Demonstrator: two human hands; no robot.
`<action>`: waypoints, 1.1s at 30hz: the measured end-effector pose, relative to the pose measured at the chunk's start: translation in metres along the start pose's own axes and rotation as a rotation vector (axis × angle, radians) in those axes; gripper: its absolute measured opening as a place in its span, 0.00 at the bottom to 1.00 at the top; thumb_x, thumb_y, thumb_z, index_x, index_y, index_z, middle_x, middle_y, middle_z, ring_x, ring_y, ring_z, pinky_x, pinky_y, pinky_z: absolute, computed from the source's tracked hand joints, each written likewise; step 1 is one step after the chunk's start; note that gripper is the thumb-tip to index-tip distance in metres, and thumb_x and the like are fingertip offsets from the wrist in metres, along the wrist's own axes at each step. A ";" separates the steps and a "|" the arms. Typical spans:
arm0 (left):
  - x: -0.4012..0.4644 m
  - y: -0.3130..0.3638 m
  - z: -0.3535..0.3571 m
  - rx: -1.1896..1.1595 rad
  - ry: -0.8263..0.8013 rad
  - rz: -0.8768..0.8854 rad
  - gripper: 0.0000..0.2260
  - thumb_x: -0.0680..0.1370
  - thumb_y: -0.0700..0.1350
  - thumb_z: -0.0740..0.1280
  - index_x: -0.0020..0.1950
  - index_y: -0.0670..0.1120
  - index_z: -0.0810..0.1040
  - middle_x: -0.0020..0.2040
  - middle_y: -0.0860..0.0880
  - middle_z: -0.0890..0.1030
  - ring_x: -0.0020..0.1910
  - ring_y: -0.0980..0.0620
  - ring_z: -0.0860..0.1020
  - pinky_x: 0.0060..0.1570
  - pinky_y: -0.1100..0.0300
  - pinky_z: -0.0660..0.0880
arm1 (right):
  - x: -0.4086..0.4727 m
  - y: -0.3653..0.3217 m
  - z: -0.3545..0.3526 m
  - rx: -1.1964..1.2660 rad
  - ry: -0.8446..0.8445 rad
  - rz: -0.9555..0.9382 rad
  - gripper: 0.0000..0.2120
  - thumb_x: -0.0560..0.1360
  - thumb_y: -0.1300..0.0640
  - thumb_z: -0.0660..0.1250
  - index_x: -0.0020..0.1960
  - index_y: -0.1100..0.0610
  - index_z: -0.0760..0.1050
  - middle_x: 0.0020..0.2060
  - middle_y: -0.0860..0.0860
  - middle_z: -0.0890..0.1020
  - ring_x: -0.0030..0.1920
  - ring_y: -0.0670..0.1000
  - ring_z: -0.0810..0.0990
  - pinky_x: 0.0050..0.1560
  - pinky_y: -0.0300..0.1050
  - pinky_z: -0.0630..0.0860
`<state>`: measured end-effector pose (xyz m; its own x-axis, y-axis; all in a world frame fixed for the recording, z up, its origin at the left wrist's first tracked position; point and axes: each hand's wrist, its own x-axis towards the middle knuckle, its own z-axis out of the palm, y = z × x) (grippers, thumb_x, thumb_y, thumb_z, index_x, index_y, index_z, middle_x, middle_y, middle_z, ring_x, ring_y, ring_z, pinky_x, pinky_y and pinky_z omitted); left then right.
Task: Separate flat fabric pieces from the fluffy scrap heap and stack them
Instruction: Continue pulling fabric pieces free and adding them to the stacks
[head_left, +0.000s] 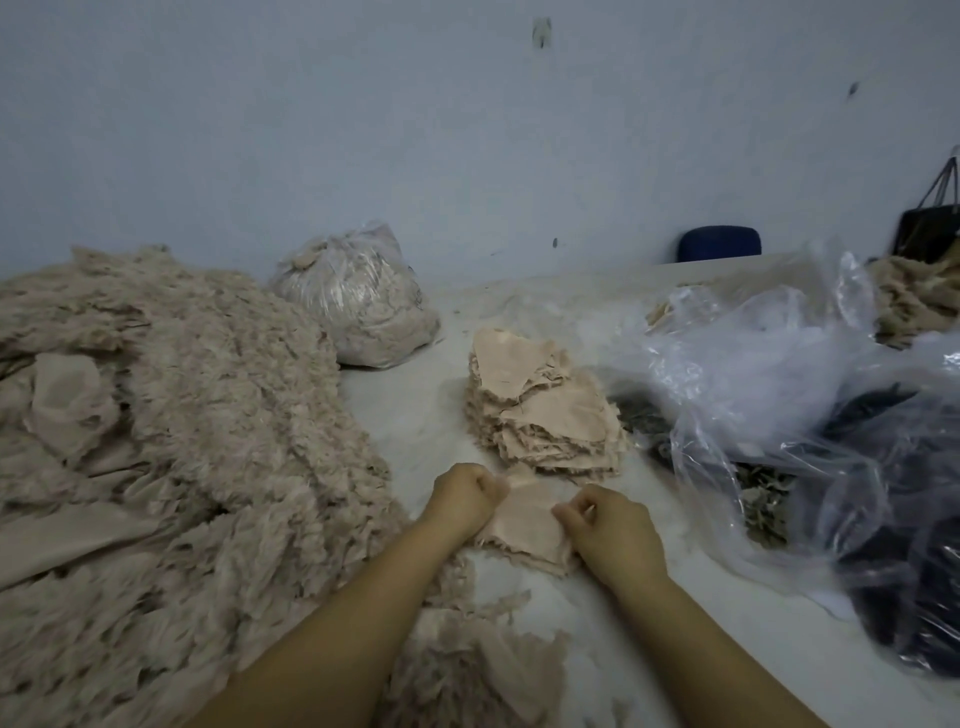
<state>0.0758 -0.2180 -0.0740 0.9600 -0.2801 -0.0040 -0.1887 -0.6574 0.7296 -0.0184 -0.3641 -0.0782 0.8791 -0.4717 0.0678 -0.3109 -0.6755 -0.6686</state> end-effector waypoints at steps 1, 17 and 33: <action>-0.001 -0.003 -0.003 0.036 -0.016 0.004 0.20 0.78 0.49 0.65 0.29 0.47 0.63 0.27 0.51 0.65 0.27 0.55 0.65 0.24 0.68 0.62 | -0.001 -0.001 0.001 -0.066 -0.016 -0.014 0.09 0.76 0.45 0.65 0.40 0.48 0.74 0.35 0.46 0.81 0.39 0.47 0.79 0.35 0.40 0.71; -0.090 -0.054 -0.115 0.194 -0.190 0.469 0.06 0.78 0.45 0.66 0.43 0.47 0.80 0.40 0.53 0.80 0.40 0.59 0.76 0.44 0.63 0.72 | -0.105 -0.070 0.053 0.050 -0.483 -1.129 0.23 0.76 0.46 0.66 0.70 0.45 0.68 0.56 0.55 0.71 0.45 0.51 0.71 0.43 0.42 0.70; -0.123 -0.067 -0.122 -0.122 -0.211 0.320 0.11 0.74 0.43 0.72 0.40 0.55 0.72 0.39 0.61 0.77 0.39 0.62 0.75 0.40 0.68 0.69 | -0.078 -0.060 0.009 0.960 -0.341 -0.087 0.16 0.76 0.67 0.63 0.35 0.56 0.83 0.33 0.51 0.82 0.33 0.48 0.81 0.32 0.40 0.77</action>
<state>-0.0047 -0.0538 -0.0393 0.7904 -0.6035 0.1055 -0.4335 -0.4292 0.7923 -0.0647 -0.2816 -0.0501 0.9875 -0.1547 0.0305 0.0479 0.1100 -0.9928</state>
